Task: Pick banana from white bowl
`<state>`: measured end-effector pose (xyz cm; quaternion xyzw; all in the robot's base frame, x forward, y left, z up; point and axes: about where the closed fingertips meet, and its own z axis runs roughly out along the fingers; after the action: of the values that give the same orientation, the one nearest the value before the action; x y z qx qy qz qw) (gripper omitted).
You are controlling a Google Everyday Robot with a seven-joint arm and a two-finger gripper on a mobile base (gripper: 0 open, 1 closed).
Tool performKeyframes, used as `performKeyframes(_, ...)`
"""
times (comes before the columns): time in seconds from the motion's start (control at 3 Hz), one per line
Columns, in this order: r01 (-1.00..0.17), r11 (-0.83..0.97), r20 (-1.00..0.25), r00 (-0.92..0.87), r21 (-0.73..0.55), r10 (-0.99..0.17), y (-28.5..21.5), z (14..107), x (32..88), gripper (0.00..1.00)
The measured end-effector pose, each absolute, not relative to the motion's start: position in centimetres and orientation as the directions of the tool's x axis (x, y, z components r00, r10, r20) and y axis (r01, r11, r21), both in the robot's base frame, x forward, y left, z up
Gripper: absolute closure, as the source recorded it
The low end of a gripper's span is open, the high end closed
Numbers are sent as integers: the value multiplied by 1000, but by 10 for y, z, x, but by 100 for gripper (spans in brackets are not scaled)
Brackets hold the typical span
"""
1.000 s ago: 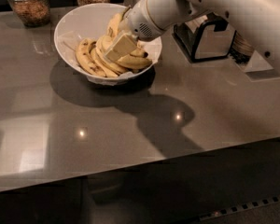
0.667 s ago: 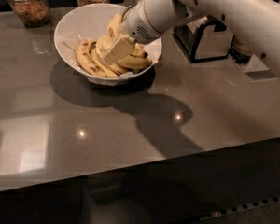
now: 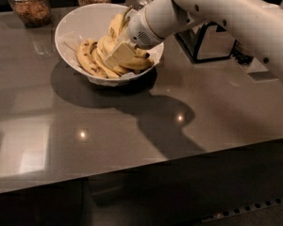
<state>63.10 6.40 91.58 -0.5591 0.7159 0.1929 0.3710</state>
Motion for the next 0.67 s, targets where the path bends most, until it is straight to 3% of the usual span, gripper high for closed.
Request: performKeyframes(0.67,-930,345,-732,-148,-126,-665,49,901,635,38)
